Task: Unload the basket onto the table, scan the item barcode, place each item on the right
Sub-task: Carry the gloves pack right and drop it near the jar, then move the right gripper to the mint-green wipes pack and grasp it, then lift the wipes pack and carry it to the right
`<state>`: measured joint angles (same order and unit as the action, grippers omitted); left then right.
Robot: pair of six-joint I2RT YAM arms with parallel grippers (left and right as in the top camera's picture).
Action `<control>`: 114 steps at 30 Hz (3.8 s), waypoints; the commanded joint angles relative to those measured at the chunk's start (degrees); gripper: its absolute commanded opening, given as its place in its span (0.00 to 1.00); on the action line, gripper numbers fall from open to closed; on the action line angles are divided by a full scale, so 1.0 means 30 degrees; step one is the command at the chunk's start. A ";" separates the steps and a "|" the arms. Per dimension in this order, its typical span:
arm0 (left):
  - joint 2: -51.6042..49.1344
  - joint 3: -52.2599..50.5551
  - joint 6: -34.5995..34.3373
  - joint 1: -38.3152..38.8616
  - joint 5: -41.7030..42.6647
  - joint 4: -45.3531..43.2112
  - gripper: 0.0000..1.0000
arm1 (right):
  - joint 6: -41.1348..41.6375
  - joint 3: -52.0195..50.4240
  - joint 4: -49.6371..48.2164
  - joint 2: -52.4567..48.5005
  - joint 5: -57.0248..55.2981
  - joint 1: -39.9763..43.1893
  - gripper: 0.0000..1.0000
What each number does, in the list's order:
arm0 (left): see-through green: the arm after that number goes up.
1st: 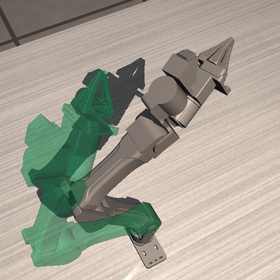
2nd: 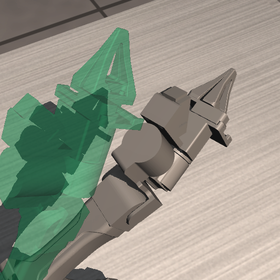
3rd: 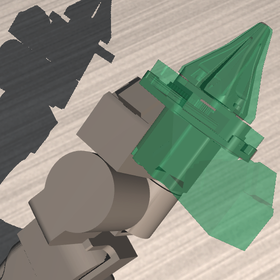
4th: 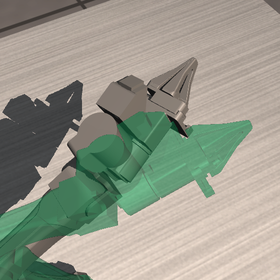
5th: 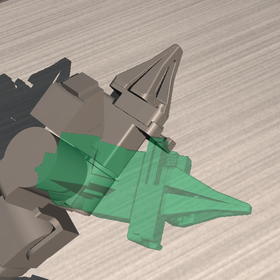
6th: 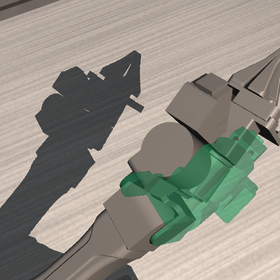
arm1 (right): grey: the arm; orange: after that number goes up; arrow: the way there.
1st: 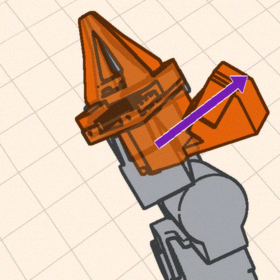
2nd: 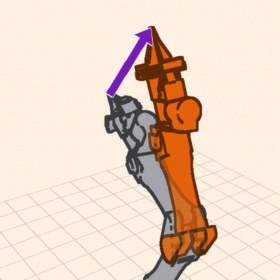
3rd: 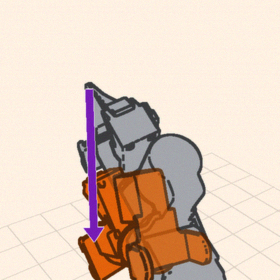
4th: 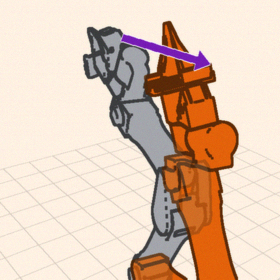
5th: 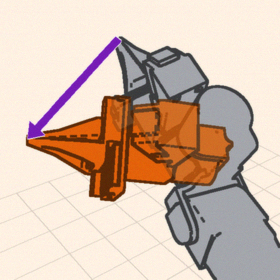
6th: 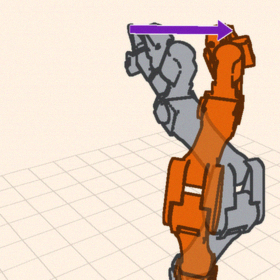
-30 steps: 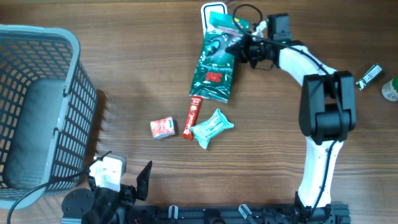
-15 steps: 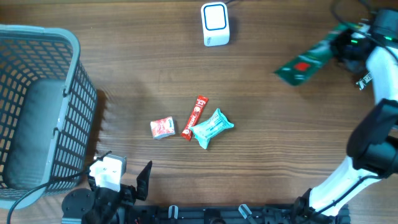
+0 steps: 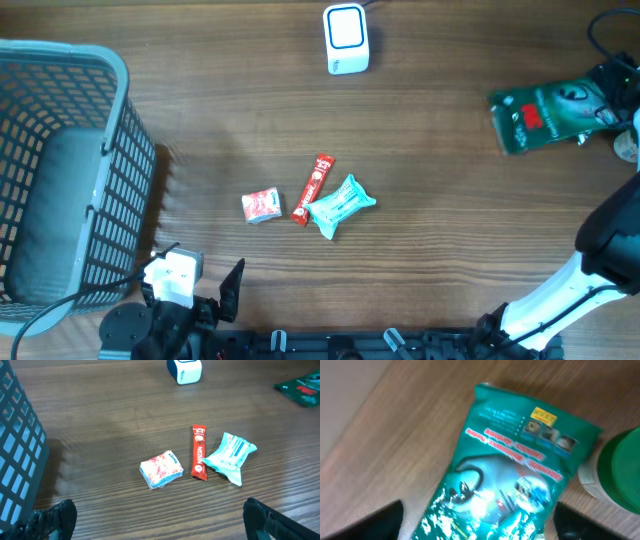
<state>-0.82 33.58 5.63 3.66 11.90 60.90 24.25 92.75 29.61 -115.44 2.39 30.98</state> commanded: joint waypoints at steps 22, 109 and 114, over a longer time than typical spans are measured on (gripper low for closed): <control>0.0102 0.0000 -0.0168 -0.0007 0.0240 -0.0036 1.00 | 1.0069 0.0117 1.5686 0.5552 0.1960 -1.6925 1.00; 0.0102 0.0000 -0.0175 -0.0007 0.0233 -0.0036 1.00 | 2.9325 -1.2174 0.2419 0.6681 1.9802 -1.8673 0.04; 0.0102 0.0000 -0.0168 -0.0007 0.0240 -0.0036 1.00 | 3.1416 -1.2167 -0.0525 0.6681 1.9926 -1.8316 0.04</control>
<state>-0.80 33.58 5.63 3.66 11.90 60.90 112.81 56.18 33.12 -96.36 60.05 -25.15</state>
